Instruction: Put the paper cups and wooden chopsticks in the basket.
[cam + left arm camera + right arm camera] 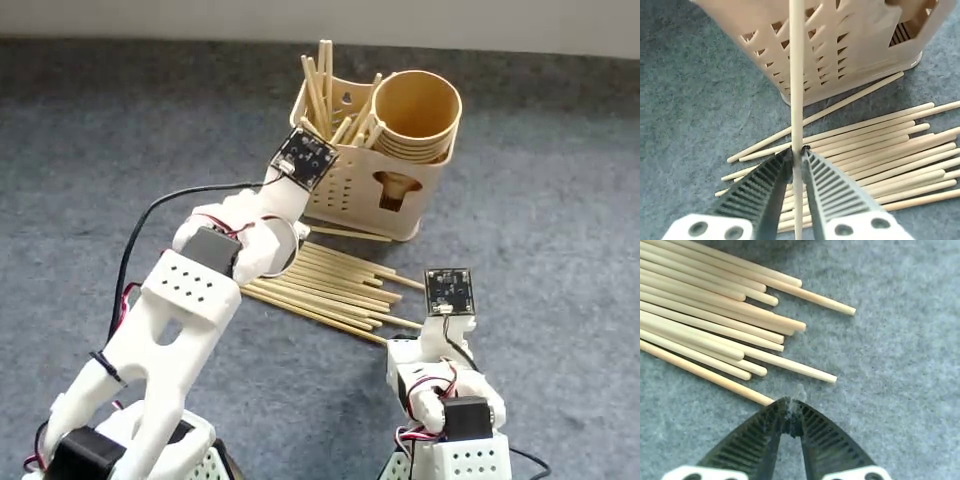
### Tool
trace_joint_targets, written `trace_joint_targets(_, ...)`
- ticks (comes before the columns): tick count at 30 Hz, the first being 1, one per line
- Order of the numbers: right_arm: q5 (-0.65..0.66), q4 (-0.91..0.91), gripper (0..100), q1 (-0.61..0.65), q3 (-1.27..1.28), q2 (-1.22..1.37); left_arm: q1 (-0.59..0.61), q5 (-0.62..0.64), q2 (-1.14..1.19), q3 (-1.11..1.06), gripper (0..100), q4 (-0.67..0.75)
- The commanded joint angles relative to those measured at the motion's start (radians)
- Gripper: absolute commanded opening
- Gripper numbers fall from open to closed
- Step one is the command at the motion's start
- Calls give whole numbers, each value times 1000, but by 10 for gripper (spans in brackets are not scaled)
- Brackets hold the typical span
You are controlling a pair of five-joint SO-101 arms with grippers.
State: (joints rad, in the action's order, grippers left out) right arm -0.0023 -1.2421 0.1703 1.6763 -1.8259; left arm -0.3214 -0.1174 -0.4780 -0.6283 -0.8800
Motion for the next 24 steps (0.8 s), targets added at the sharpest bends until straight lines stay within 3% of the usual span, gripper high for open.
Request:
trace_joint_targets(1,2,-8,5,-10,140,-18,-21,11,-104,125,9,-8)
trace_joint_targets(11,2,-8,5,-10,140,-18,-21,23,-197,323,7,-34)
trace_joint_targets(16,2,-8,5,-10,140,-18,-19,201,-194,331,7,199)
trace_joint_targets(24,2,-8,5,-10,140,-18,-13,307,-64,318,7,578)
